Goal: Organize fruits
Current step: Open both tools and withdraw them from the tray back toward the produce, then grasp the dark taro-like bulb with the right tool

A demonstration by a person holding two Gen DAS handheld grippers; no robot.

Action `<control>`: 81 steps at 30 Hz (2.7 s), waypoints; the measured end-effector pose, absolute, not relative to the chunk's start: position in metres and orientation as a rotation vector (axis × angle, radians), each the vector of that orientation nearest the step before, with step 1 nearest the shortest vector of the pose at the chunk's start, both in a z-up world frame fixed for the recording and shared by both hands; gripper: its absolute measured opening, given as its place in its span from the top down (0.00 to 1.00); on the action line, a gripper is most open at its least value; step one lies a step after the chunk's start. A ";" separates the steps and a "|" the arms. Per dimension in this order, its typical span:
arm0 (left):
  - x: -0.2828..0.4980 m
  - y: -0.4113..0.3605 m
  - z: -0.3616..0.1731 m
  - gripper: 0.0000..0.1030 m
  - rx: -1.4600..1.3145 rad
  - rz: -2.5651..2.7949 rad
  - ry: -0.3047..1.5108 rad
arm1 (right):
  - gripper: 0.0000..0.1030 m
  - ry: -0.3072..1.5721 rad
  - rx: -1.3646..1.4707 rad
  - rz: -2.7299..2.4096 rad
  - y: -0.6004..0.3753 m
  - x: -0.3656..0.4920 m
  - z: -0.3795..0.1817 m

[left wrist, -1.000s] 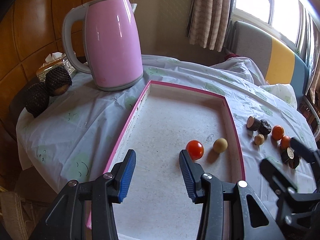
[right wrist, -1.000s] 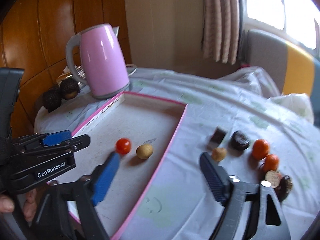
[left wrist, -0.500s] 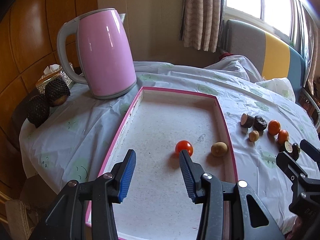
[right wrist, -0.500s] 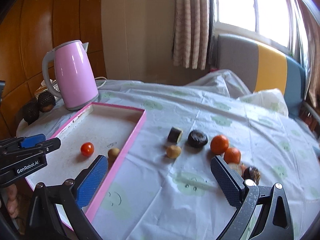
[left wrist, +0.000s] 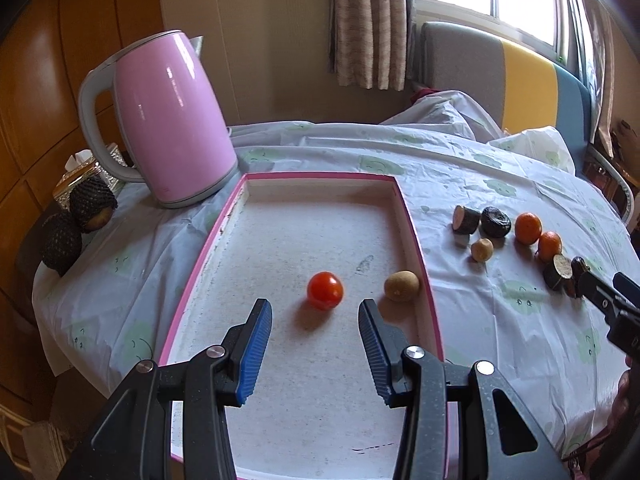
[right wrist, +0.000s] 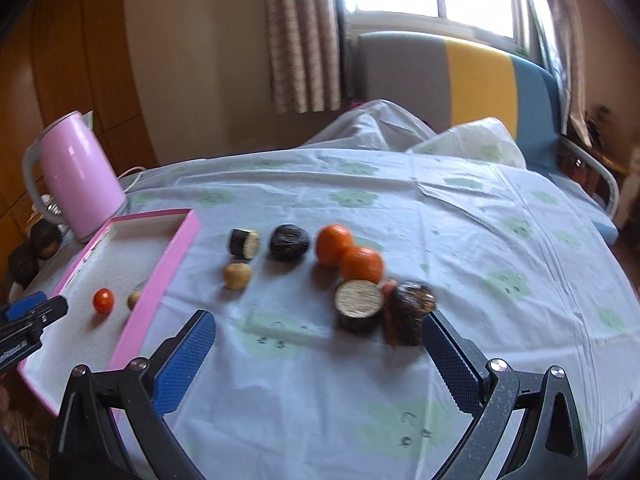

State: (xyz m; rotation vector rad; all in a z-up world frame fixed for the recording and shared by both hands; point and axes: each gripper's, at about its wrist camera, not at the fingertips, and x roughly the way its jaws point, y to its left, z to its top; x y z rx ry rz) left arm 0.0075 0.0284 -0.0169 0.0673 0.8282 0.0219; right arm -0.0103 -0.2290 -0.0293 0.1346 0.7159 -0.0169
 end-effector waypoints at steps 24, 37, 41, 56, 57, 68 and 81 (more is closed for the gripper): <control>0.014 -0.031 -0.026 0.56 0.147 -0.168 0.880 | 0.00 0.744 0.209 -0.158 -0.297 -0.017 -0.048; 0.027 -0.071 -0.033 0.56 0.056 -0.386 1.007 | 0.21 0.788 0.222 -0.208 -0.322 -0.017 -0.060; 0.033 -0.098 -0.036 0.56 0.081 -0.464 1.028 | 0.21 0.792 0.236 -0.191 -0.328 -0.015 -0.061; 0.049 -0.143 -0.040 0.56 0.107 -0.589 0.997 | 0.21 0.831 0.200 0.082 -0.317 0.029 -0.079; 0.051 -0.146 -0.041 0.56 0.108 -0.597 0.999 | 0.21 0.837 0.225 0.095 -0.320 0.032 -0.081; 0.067 -0.179 -0.051 0.55 0.108 -0.629 1.019 | 0.55 0.812 0.144 -0.074 -0.338 0.021 -0.075; 0.081 -0.201 -0.073 0.65 0.130 -0.608 1.027 | 0.52 0.839 0.065 -0.149 -0.340 0.026 -0.086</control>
